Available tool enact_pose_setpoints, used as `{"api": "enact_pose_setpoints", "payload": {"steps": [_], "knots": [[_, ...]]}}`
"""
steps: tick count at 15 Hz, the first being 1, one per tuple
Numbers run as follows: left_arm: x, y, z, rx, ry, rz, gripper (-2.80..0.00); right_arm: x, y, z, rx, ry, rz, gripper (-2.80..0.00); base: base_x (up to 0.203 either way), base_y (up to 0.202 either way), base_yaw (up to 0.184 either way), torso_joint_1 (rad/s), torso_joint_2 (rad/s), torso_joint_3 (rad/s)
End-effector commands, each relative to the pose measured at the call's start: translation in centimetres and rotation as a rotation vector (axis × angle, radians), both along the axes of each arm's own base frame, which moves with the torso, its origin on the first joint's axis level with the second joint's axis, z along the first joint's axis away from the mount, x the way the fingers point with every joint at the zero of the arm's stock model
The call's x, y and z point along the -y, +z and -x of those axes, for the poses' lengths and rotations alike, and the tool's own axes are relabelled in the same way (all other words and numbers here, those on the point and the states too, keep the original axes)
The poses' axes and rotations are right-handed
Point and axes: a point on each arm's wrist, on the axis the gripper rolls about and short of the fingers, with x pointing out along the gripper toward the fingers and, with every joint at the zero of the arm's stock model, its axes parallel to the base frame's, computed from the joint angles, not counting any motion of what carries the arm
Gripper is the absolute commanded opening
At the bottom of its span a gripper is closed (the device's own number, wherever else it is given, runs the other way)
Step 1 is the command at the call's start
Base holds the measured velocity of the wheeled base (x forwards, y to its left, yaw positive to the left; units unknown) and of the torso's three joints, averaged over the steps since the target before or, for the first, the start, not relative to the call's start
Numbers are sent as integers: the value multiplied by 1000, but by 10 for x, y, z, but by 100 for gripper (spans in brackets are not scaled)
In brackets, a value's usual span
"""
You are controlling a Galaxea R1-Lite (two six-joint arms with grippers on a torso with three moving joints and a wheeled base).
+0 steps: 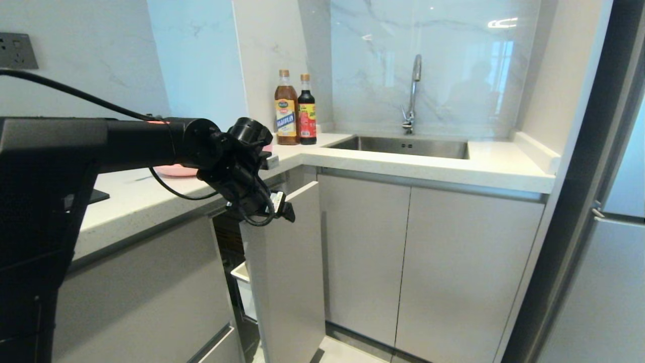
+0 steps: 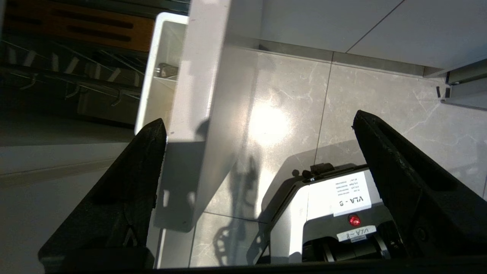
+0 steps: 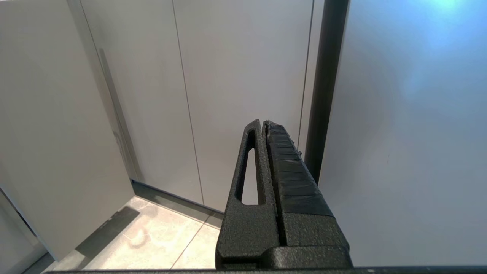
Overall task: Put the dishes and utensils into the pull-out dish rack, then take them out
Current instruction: Open the cupboard
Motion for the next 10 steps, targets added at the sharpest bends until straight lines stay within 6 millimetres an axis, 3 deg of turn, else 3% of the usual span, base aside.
{"api": "enact_pose_setpoints", "payload": {"steps": [1,10], "knots": [[4,-4,0,-13,-6,-5,0,0,0,0,-2,1,0,-280,0,0,0,0,0,0],[35,-6,12,-13,-86,-4,0,0,0,0,0,0,0,-280,0,0,0,0,0,0]]}}
